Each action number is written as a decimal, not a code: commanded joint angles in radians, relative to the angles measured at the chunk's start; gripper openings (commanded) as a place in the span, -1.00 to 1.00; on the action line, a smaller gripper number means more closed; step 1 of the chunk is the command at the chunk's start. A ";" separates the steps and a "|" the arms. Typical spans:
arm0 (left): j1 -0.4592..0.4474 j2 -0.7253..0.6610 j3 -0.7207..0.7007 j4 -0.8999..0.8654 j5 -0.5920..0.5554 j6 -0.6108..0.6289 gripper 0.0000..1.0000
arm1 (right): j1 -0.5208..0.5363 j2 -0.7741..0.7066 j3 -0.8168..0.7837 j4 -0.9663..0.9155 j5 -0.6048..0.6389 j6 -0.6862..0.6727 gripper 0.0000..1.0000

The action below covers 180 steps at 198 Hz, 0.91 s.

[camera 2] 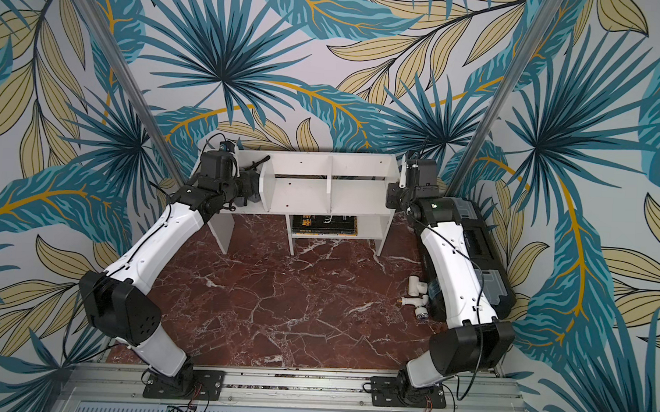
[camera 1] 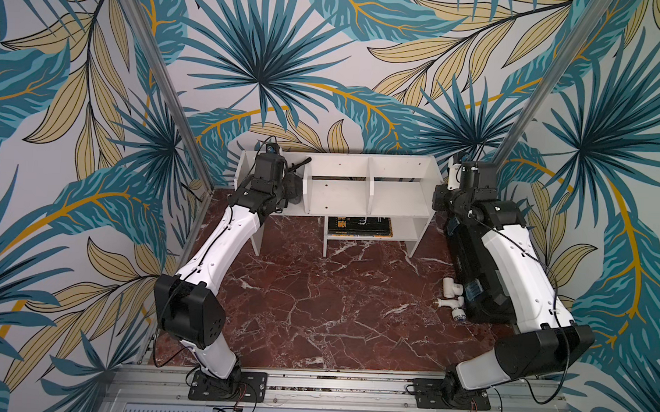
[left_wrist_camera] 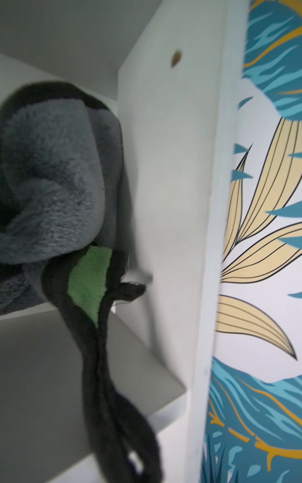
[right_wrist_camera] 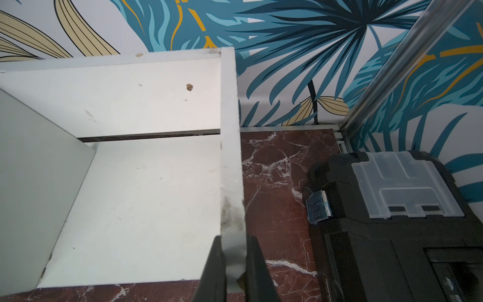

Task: Wipe the bookshelf clean with a cloth
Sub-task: Wipe the dust from the shelf.

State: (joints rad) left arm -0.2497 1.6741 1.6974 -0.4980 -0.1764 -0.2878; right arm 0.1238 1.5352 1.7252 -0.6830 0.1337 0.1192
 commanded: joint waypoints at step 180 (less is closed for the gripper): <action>-0.141 -0.310 -0.059 0.044 0.020 0.105 -1.00 | 0.025 0.012 0.000 -0.033 -0.138 0.126 -1.00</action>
State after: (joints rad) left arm -0.3405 1.4044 1.4982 -0.4995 -0.1677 -0.2401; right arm 0.1238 1.5352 1.7267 -0.6849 0.1341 0.1200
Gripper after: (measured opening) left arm 0.113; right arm 0.109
